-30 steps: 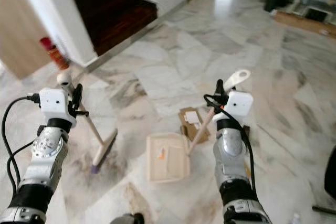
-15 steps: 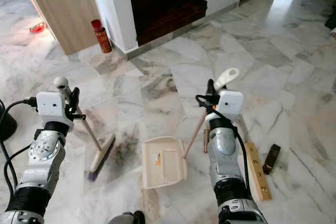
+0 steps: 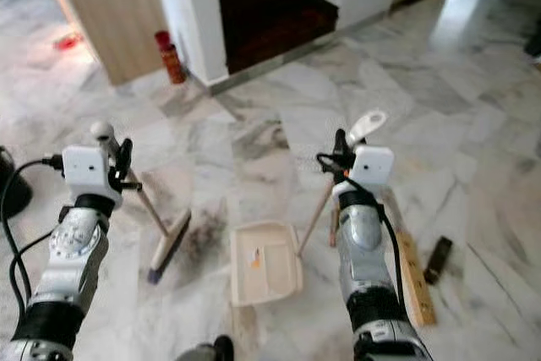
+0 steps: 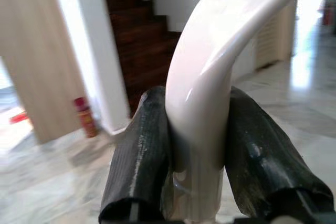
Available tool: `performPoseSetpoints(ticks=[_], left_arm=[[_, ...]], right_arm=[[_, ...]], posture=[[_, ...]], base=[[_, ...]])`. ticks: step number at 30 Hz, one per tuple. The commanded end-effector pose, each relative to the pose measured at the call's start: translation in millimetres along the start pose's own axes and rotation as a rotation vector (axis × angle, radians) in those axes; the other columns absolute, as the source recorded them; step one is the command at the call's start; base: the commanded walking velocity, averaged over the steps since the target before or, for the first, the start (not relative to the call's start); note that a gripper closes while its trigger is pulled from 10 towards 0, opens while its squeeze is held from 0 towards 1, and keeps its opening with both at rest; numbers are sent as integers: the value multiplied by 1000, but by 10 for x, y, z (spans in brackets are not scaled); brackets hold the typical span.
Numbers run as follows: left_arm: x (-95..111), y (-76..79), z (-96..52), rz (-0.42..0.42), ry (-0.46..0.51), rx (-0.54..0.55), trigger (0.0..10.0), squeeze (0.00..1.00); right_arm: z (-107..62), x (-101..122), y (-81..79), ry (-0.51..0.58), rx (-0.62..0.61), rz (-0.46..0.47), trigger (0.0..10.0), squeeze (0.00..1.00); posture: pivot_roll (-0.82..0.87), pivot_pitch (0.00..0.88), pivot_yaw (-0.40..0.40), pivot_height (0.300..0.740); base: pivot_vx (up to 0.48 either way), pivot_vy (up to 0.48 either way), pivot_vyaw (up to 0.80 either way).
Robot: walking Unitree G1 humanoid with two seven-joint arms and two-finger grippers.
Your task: Sweep floor
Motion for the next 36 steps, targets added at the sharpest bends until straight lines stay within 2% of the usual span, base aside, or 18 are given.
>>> performPoseSetpoints(ticks=[1,16,25,30,36], left_arm=[[79,-42,-3,20,34,9,10000,0],[37,-8,-89,14,18,12,10000,0],[14,-12,-129,15,2,27,10000,0],[6,-28,-128,19,-5,38,10000,0],[-9,-51,-143,33,-21,52,10000,0]], right_arm=[[52,105,-57,46,13,21,10000,0],[52,64,-145,26,53,37,10000,0],[54,55,-150,20,58,61,10000,0],[56,59,-179,19,73,72,10000,0],[53,57,-203,16,91,25,10000,0]], posture=[[94,104,29,740],[94,81,21,740],[96,85,17,740],[98,97,14,740],[105,102,13,740]], base=[[0,0,800],[0,0,753],[0,0,0],[267,0,0],[304,0,0]])
Point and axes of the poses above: a point about 5 cm out from each wrist's last joint towards the gripper, its own z axis pointing out of the wrist towards the gripper, its own x axis along the axis of the wrist's last joint, y = z × x, the point moved 3 cm from there along z, pointing out of the wrist towards the gripper, and after that the axes turned 11 degrees about z, right-handed, at the moved point
